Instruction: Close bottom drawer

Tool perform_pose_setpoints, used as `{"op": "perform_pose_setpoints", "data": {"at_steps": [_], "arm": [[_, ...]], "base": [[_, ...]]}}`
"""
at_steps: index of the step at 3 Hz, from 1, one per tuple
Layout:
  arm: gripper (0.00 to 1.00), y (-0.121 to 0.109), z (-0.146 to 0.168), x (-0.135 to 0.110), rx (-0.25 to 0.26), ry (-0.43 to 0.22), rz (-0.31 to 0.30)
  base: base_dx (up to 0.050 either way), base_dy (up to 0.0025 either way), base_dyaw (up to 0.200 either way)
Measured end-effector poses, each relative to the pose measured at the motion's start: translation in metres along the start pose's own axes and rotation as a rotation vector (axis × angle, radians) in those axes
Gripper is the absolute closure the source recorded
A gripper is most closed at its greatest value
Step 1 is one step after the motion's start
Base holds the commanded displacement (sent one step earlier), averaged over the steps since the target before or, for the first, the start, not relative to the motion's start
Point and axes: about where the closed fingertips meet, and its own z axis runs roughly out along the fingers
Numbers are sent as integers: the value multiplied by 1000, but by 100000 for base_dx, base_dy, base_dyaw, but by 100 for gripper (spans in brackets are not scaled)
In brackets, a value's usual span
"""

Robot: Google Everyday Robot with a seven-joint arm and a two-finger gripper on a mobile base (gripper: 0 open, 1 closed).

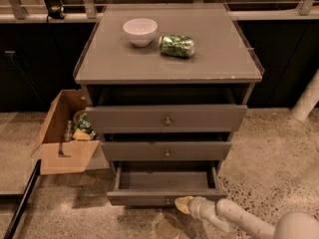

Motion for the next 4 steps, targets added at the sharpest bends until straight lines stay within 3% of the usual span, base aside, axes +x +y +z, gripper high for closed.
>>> {"op": "perform_pose_setpoints", "data": {"at_steps": [1, 4], "arm": [[100, -6, 2, -2, 9, 0, 2], [100, -65, 12, -39, 115, -15, -17]], "base": [[0, 0, 0], [0, 0, 0]]}}
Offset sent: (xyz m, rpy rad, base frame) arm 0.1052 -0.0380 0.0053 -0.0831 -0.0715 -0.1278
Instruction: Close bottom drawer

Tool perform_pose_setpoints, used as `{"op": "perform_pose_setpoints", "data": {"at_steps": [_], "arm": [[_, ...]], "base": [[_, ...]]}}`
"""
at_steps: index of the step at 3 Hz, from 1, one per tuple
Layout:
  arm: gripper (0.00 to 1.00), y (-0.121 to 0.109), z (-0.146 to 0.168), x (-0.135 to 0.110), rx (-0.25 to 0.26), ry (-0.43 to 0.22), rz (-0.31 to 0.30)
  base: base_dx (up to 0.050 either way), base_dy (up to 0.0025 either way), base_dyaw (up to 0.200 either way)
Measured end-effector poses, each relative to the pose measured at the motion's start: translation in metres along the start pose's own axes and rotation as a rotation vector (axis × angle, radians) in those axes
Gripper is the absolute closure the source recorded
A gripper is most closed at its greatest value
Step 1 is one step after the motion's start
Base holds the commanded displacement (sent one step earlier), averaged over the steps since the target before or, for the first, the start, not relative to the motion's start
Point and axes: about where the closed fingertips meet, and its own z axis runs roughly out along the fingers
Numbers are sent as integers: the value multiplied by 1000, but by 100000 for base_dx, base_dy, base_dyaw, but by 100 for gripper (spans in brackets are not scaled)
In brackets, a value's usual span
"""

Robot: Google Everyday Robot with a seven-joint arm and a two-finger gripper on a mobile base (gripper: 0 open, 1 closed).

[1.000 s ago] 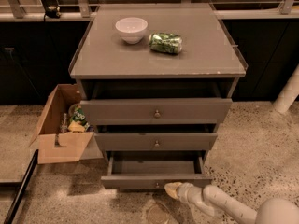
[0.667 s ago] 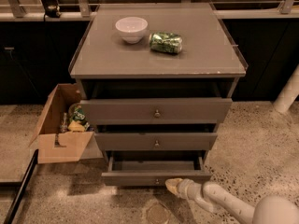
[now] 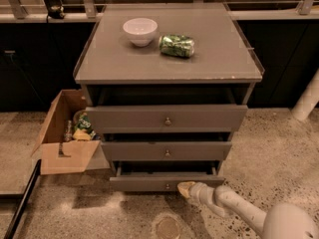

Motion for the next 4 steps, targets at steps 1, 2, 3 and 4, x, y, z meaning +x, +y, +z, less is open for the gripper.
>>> {"op": "perform_pose_setpoints", "data": {"at_steps": [1, 2, 3, 4], "arm": [[82, 1, 0, 0, 0, 0, 0], [58, -18, 7, -14, 27, -4, -22], [35, -17, 6, -14, 27, -4, -22], [4, -26, 8, -22, 42, -11, -35]], "base": [[0, 0, 0], [0, 0, 0], [0, 0, 0], [0, 0, 0]]}}
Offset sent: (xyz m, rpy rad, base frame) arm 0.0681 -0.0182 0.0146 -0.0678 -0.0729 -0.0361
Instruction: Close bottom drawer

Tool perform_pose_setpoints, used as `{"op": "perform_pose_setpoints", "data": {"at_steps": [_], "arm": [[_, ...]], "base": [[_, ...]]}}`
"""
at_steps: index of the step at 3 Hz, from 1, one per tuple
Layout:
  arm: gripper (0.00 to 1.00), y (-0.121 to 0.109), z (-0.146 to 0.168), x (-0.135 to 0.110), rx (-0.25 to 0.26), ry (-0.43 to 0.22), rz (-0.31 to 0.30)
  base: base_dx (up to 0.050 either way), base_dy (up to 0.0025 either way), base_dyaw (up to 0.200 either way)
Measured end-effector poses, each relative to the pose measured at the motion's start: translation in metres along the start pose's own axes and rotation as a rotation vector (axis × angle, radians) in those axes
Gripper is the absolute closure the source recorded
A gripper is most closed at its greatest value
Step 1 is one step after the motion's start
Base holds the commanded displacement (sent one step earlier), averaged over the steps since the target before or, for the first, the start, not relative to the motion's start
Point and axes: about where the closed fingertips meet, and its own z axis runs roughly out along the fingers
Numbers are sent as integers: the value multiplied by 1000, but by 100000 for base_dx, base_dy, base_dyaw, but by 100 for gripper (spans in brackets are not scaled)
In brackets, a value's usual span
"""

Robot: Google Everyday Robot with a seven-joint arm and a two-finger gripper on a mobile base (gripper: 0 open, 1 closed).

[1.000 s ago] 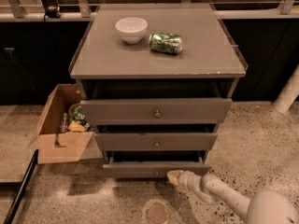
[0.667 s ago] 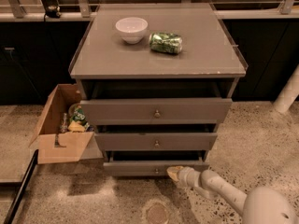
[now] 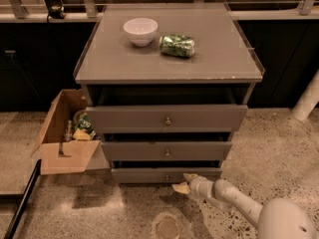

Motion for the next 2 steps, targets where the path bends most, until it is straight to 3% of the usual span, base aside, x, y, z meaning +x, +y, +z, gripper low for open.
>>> {"op": "perform_pose_setpoints", "data": {"at_steps": [2], "arm": [[0, 7, -5, 4, 0, 0, 0]], "base": [[0, 0, 0]]}}
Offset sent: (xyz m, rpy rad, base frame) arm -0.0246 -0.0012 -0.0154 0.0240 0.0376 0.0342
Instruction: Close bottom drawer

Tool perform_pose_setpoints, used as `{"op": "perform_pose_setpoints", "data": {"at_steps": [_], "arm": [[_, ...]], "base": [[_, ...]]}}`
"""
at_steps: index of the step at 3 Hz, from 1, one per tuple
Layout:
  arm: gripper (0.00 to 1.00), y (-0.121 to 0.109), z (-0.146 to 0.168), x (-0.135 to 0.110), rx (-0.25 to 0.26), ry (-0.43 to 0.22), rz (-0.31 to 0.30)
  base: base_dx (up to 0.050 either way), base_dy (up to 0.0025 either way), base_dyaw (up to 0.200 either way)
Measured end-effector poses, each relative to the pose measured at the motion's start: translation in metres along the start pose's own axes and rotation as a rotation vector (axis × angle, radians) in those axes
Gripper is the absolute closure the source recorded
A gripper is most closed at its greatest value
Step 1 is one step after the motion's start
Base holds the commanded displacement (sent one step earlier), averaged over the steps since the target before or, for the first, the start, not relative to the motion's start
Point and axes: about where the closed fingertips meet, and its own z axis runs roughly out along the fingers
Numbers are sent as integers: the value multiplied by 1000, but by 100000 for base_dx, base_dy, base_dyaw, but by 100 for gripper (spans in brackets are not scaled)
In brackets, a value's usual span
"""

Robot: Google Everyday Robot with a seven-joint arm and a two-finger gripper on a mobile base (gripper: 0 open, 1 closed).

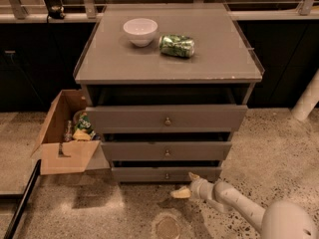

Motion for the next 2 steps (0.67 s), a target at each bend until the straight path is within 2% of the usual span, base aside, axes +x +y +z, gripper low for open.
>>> {"op": "perform_pose_setpoints", "data": {"at_steps": [1, 2], "arm": [[0, 27, -13, 29, -35, 8, 45], [0, 61, -42, 57, -41, -15, 97]], "base": [[0, 0, 0], [0, 0, 0]]}}
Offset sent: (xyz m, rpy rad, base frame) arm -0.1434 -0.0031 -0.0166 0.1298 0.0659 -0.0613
